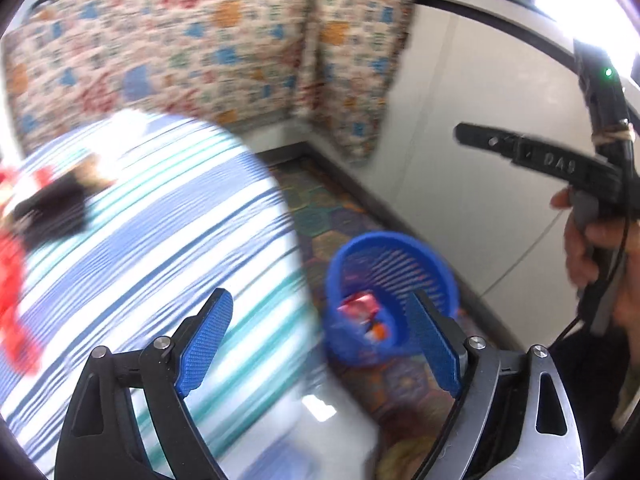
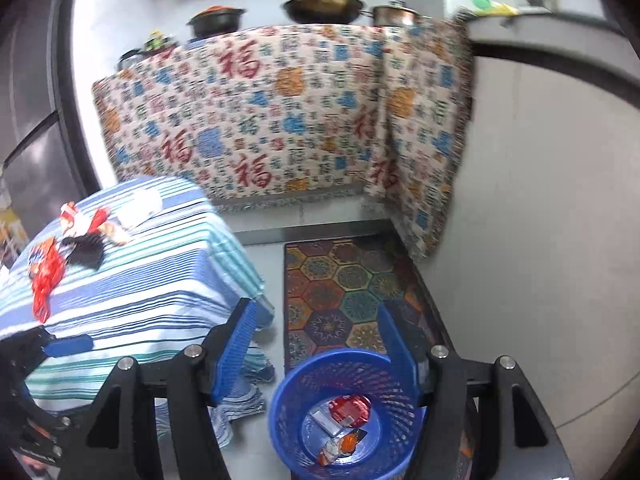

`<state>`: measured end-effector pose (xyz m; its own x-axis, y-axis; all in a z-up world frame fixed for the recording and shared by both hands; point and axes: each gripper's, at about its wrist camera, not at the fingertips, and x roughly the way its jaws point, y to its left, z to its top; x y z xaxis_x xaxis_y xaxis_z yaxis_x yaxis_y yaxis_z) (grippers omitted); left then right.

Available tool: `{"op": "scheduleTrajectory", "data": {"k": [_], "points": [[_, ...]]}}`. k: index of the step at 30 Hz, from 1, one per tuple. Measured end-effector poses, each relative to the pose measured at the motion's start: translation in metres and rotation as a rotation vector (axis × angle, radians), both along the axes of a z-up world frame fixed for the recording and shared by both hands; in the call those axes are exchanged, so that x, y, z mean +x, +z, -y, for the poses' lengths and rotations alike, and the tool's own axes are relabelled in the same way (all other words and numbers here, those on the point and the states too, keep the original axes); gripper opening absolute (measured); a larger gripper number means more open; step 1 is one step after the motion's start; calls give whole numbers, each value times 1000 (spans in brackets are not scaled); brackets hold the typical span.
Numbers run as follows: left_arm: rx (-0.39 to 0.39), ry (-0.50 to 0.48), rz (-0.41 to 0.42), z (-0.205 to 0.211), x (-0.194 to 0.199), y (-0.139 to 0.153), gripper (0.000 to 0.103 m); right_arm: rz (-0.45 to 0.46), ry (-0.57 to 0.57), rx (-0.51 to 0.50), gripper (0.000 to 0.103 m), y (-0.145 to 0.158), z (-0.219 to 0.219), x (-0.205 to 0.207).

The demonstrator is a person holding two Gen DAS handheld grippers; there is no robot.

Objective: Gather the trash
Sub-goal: 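Move both tools back over the table toward the Fanta can and red bag, then grasp the orange Fanta can with the left gripper while the right grasps the red plastic bag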

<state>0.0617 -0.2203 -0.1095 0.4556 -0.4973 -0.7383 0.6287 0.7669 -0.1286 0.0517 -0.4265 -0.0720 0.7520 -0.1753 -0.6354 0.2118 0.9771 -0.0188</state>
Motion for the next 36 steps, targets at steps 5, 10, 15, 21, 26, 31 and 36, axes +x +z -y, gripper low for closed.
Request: {"op": "scheduleTrajectory", "data": {"k": [5,10,15,21,26,31,36], "points": [[39,160,-10,-89,7,-10,89,-36,154,-23,64,-8,-81,23],[57,343,11,-171,22,-12,89,-103,337,25,64,-32,-166,43],[44,516,-16,-233,47,-11,89,-143,497,-40,64,-52,-242,52],[108,521,-11,-274,75,-12,89,-140,568,35,64,-54,-289,70],[140,529,15,-296,87,-22,89,-118,580,172,64,-51,-318,93],[68,588,-44,-313,90,-29,89,-129,569,183,64,-54,-356,121],[122,549,-38,-303,91,-31,93,-200,532,161,53,-78,-366,146]]}}
